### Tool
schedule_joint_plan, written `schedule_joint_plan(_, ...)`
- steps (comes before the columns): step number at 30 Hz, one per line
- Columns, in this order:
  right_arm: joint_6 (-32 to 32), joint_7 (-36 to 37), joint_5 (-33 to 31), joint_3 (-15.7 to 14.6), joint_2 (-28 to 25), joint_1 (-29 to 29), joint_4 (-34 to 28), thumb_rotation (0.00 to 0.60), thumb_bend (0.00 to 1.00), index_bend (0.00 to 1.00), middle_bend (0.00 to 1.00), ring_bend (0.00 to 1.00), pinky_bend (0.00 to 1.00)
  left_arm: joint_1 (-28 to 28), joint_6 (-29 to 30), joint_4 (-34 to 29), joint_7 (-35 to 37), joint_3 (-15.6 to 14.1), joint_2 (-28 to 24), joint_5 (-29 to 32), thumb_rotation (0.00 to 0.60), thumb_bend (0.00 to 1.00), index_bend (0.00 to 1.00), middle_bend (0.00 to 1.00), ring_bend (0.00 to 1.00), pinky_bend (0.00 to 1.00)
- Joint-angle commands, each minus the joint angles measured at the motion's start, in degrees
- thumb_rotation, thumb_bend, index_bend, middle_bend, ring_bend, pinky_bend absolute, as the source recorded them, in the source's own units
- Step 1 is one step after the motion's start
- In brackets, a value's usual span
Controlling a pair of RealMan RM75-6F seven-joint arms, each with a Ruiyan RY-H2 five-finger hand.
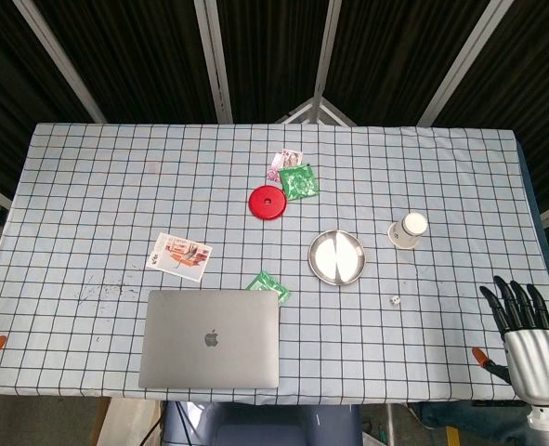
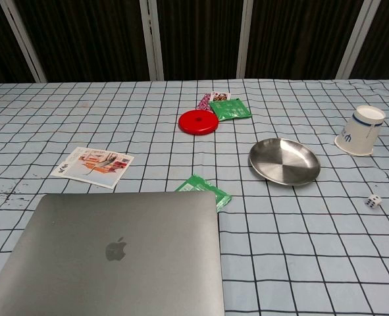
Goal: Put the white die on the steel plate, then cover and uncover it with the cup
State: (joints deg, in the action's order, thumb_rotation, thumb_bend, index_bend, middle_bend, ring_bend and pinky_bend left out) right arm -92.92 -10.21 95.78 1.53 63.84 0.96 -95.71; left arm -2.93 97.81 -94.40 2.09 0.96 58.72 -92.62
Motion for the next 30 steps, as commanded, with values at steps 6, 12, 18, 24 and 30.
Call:
schedule_joint_plan(6, 0.41, 0.56, -0.71, 0.22, -0.09, -0.24, 0.02, 0.600, 0.07, 0.14, 0.07, 0.04, 0.00, -0.54, 0.71, -0.20, -0.53, -0.22, 0.00, -0.46, 0.600, 0.26, 0.23, 0.00, 0.00, 0.13)
schedule_joint_plan(12, 1.31, 1.01, -2.16, 0.23, -0.30, -0.24, -0.15, 0.600, 0.07, 0.14, 0.07, 0.04, 0.00, -0.25, -0.04, -0.45, -1.63, -0.21, 0.29, -0.41, 0.600, 0.26, 0.23, 0.00, 0.00, 0.13)
schedule_joint_plan(18, 3.52, 2.60, -1.49, -1.20, -1.10, -0.76, -1.37, 0.600, 0.07, 0.14, 0.07, 0.04, 0.00, -0.26, -0.43, -0.95, -2.24, -0.29, 0.19, -0.24, 0.600, 0.26, 0.23, 0.00, 0.00, 0.13)
schedule_joint_plan(24, 5.44, 1.41, -1.19, -1.58, -0.18, -1.72, -0.86, 0.600, 0.07, 0.17, 0.07, 0.04, 0.00, -0.86, 0.71, -0.93, -2.30, -0.21, 0.24, -0.36, 0.600, 0.26, 0.23, 0.00, 0.00, 0.13)
schedule_joint_plan(30, 7.53, 0.41, 2.23, -2.15, 4.49, -4.00, 1.94, 0.600, 0.07, 0.21, 0.07, 0.08, 0.00, -0.77, 0.36, -0.86, -2.47, -0.43, 0.24, -0.78, 0.600, 0.26, 0.23, 0.00, 0.00, 0.13)
